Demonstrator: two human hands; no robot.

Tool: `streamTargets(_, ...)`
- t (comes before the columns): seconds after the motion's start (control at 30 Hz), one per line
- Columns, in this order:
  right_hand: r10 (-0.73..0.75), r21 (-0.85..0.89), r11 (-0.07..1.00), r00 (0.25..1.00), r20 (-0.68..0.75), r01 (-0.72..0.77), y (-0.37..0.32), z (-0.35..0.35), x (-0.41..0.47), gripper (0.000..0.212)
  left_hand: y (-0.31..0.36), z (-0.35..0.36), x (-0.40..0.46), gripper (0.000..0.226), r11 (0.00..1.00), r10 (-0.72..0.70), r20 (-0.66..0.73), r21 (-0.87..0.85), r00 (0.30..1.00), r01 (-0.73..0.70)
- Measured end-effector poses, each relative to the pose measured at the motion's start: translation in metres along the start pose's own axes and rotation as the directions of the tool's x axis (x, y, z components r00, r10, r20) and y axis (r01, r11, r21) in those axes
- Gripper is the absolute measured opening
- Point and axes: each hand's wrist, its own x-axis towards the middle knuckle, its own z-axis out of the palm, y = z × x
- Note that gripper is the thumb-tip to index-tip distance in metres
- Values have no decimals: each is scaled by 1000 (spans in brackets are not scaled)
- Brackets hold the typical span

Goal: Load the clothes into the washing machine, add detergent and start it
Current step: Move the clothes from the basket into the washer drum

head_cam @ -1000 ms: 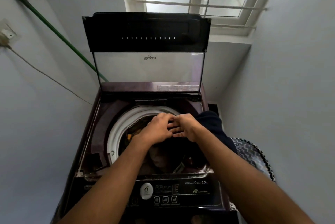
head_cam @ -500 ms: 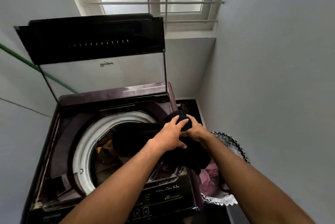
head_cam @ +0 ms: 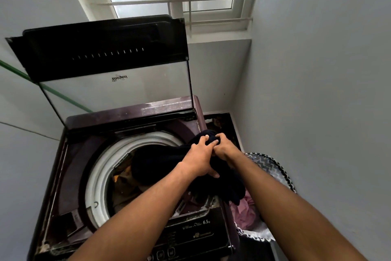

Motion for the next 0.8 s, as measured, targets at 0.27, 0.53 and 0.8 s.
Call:
streamTargets(0.27,-61,-300,954,977,-205,-3,-22,22,-26,43,-18,4,-16,123,979,18,-99,-200,995,-38)
streamTargets(0.53,-352,-557,811,909,-221,179,-61,59,-62,29,-60,7,-66,109,894,-68,-327,-440,943,-88)
streamTargets(0.8,-465,-442,802,884,-39,402,-124,143,-96,40,-127,-2,-114,86,840,-291,-520,-541,803,-45)
